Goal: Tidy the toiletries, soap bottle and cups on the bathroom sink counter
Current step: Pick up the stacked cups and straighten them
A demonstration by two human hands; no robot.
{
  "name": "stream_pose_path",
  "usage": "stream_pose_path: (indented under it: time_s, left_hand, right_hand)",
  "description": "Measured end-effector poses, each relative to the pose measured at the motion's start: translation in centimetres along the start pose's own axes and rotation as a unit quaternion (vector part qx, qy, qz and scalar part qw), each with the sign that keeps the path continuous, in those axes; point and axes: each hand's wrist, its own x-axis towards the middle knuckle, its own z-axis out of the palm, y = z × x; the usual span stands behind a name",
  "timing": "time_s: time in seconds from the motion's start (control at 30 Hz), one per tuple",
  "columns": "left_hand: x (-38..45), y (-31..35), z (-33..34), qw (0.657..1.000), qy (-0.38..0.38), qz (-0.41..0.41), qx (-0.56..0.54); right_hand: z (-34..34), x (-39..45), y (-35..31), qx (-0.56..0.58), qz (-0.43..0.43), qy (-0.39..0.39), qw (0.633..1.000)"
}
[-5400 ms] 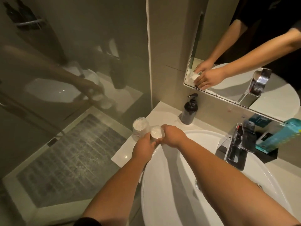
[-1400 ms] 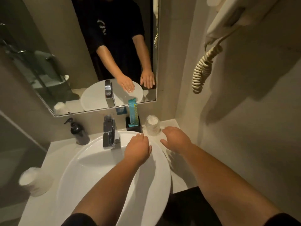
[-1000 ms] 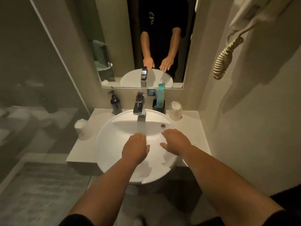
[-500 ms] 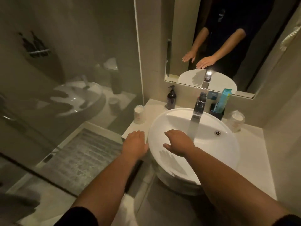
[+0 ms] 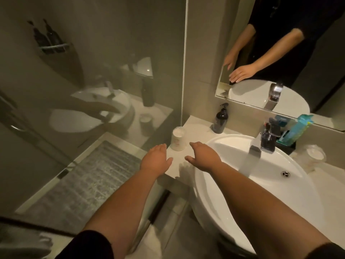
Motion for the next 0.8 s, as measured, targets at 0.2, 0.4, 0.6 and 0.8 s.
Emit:
stream_pose_path:
  time_s: [0.2, 0.4, 0.6, 0.8]
  left_hand:
    - [4.8, -0.1, 0.8, 0.998, -0.015, -0.047, -0.034]
    - [9.8, 0.0, 1.5, 0.994, -0.017, -0.088, -0.06]
    - [13.5, -0.4, 3.3, 0.993, -0.03, -0.086, -0.074]
    - [15.7, -1.2, 5.1, 0.99, -0.068, -0.044, -0.119]
  right_hand:
    - [0.1, 5.6, 0.9, 0.026, -0.019, -0.015, 0.999]
    - [-0.5, 10.9, 2.8, 0.031, -0.033, -0.036, 0.998]
    - [0.8, 15.0, 4.2, 0.029, -0.014, -0.081, 0.996]
    - [2.8, 17.5, 3.9, 0.075, -0.02, -0.112, 0.991]
